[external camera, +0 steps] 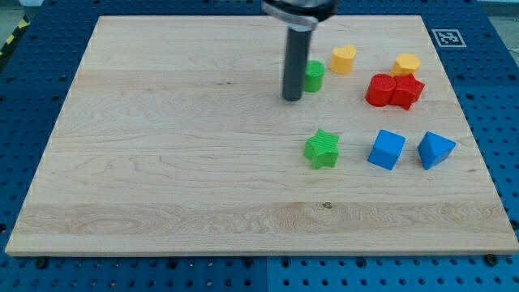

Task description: Move the green circle left to the yellow hexagon

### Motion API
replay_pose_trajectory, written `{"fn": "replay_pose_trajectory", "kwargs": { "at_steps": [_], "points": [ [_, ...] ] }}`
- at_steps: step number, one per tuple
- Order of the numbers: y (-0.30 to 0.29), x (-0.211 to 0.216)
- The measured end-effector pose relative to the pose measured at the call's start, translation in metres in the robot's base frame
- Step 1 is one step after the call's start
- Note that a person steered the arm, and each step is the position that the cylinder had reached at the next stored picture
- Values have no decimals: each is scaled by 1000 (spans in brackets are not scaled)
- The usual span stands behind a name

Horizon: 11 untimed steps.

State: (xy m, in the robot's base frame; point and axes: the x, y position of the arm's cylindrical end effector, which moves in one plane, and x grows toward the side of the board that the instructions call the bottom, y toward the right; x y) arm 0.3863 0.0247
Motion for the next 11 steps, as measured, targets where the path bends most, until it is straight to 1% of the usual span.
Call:
{"fn": "replay_pose_trajectory", "kwargs": {
  "at_steps": [1,2,3,5,7,8,9,10,11],
  "points": [
    [-13,-35],
    [-13,-43],
    [-8,-31],
    [30,-23],
    [109,-25],
    [124,-25],
    [121,-19],
    [95,1],
    [61,41]
  ]
}}
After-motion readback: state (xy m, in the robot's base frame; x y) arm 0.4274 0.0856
